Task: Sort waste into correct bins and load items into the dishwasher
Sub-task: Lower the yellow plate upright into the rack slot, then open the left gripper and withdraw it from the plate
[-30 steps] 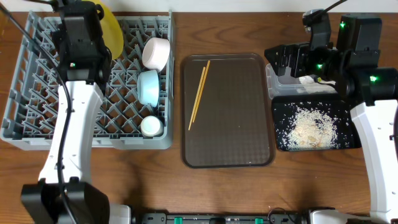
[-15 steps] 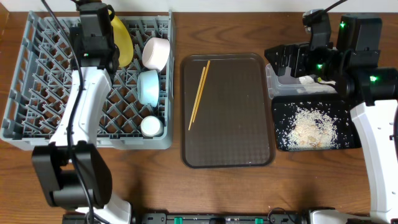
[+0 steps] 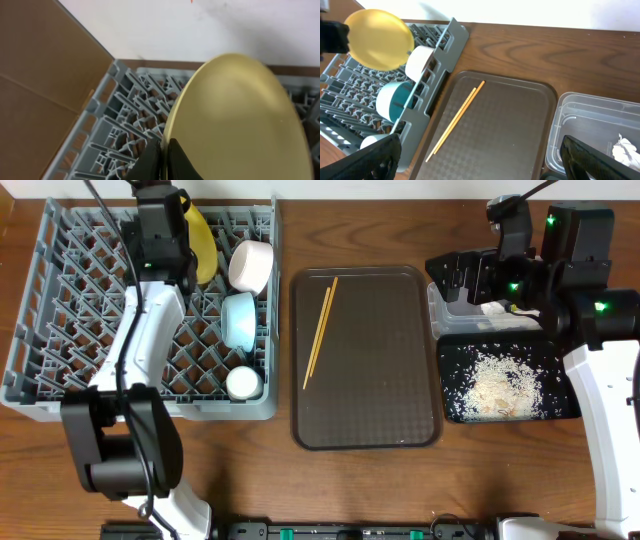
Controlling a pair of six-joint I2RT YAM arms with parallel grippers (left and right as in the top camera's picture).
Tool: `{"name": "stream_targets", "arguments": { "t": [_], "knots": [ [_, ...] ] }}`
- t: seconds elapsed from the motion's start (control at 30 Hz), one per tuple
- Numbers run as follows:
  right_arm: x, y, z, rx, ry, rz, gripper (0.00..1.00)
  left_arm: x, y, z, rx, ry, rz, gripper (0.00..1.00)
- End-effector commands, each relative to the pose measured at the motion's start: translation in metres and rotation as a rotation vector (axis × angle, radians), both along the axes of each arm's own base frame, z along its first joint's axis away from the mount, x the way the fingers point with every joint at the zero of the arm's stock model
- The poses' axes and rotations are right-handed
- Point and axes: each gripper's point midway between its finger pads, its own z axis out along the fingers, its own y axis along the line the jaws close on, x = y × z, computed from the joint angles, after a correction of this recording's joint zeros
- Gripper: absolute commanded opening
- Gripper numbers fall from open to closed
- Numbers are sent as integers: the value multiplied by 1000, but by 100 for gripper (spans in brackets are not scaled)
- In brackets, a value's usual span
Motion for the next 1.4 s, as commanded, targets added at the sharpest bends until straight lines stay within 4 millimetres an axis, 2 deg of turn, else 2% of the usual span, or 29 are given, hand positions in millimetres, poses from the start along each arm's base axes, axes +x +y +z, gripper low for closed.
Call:
{"name": "stream_targets", "arguments": {
  "t": [0.0, 0.13, 0.17, 0.23, 0.27, 0.3, 0.4, 0.63, 0.8, 0.9, 1.0, 1.03, 1.07, 1.17, 1.23, 1.37],
  "knots": [
    [2, -2, 4, 3, -10, -6, 99, 7, -1, -25, -5, 39, 1, 8],
    [2, -2, 4, 3, -9, -6, 99, 12, -2, -34, -6, 38, 0, 13],
    [2, -2, 4, 3, -9, -6, 99, 13, -2, -33, -8, 28, 2, 17],
    [2, -2, 4, 3, -9, -6, 99, 16, -1, -26, -10, -2, 4, 17],
    [2, -2, 4, 3, -9, -6, 99, 17, -1, -23, -15, -19, 8, 24],
    [2, -2, 4, 3, -10, -6, 99, 18, -1, -10, -42, -77, 24, 34],
    [2, -2, 4, 3, -10, -6, 99, 15, -3, 15, -92, -169, 47, 50],
    [2, -2, 4, 3, -9, -6, 99, 2, -24, 76, -112, -292, 7, 75],
    [2, -2, 4, 3, -10, -6, 99, -16, -49, 111, -123, -330, -47, 78],
    [2, -2, 4, 3, -10, -6, 99, -32, -84, 118, -178, -289, -146, 78],
    [2, -2, 4, 3, -9, -6, 99, -54, -132, 108, -303, -205, -251, 77],
    [2, -2, 4, 3, -9, -6, 99, -68, -170, 94, -402, -124, -351, 74],
    [2, -2, 4, 3, -9, -6, 99, -76, -193, 84, -456, -66, -415, 73],
    [2, -2, 4, 3, -9, -6, 99, -101, -246, 52, -570, 97, -520, 66],
    [2, -2, 4, 3, -9, -6, 99, -110, -268, 30, -593, 178, -536, 66],
    [2, -2, 4, 3, -9, -6, 99, -120, -308, -25, -564, 347, -572, 66]
  ]
}}
